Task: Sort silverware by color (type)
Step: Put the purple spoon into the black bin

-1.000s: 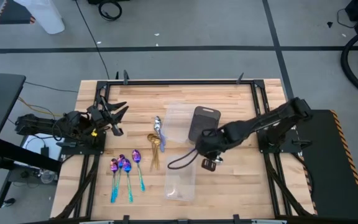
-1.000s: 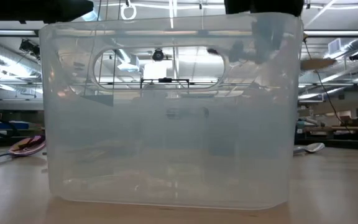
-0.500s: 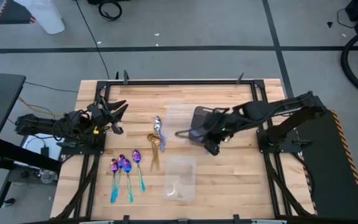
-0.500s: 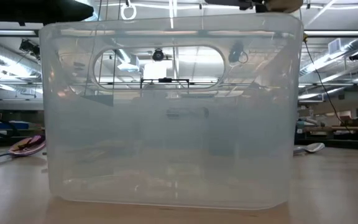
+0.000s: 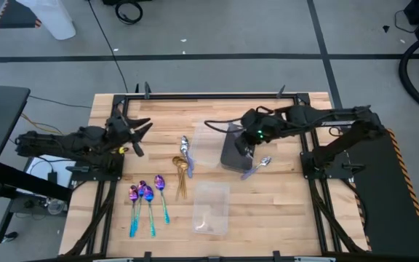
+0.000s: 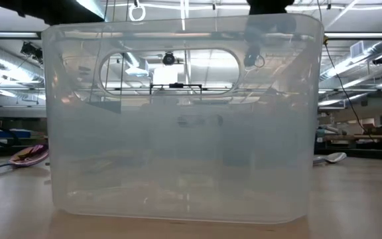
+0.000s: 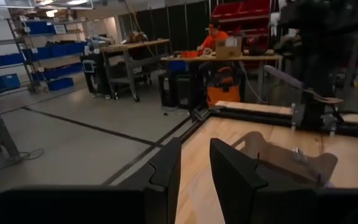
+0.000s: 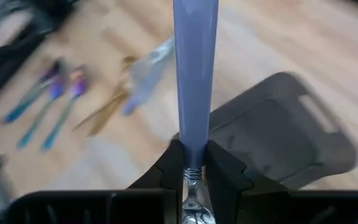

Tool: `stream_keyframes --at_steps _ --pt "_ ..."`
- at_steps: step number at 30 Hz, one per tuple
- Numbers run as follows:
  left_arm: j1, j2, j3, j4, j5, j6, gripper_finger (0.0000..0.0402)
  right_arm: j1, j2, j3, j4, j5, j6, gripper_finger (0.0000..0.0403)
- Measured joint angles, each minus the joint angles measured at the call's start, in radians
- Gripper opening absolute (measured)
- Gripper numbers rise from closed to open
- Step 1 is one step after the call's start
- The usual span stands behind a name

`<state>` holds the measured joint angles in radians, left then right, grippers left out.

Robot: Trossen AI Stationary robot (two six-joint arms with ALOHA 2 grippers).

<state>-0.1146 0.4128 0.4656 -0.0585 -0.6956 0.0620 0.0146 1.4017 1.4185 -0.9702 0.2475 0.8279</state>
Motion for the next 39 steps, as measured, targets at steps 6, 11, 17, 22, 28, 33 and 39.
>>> stream_keyframes --at_steps 6,11,17,22,28,33,39 --pt "0.0 0.013 0.0 0.0 0.0 0.002 0.0094 -0.049 0.065 0.0 -0.041 0.127 0.039 0.0055" --pt "0.0 0.012 0.0 0.0 0.0 0.002 0.0094 -0.057 0.143 0.0 -0.047 0.197 0.072 0.0055" --pt "0.0 0.012 0.0 -0.023 0.0 0.001 0.0094 -0.012 0.231 -0.001 -0.054 0.295 0.09 0.0055" --pt "0.0 0.012 0.0 -0.031 0.0 0.001 0.0094 0.005 0.252 -0.003 -0.047 0.303 0.093 0.0054" --pt "0.0 0.012 0.0 -0.035 0.0 0.001 0.0094 0.015 0.241 -0.124 0.05 0.273 0.147 0.0053" --pt "-0.001 0.012 -0.001 -0.029 0.0 0.0 0.0094 0.013 0.239 -0.264 0.225 0.25 0.191 0.0053" --pt "-0.001 0.013 -0.001 -0.026 0.001 -0.025 0.0094 0.005 0.238 -0.348 0.37 0.225 0.196 0.0053"
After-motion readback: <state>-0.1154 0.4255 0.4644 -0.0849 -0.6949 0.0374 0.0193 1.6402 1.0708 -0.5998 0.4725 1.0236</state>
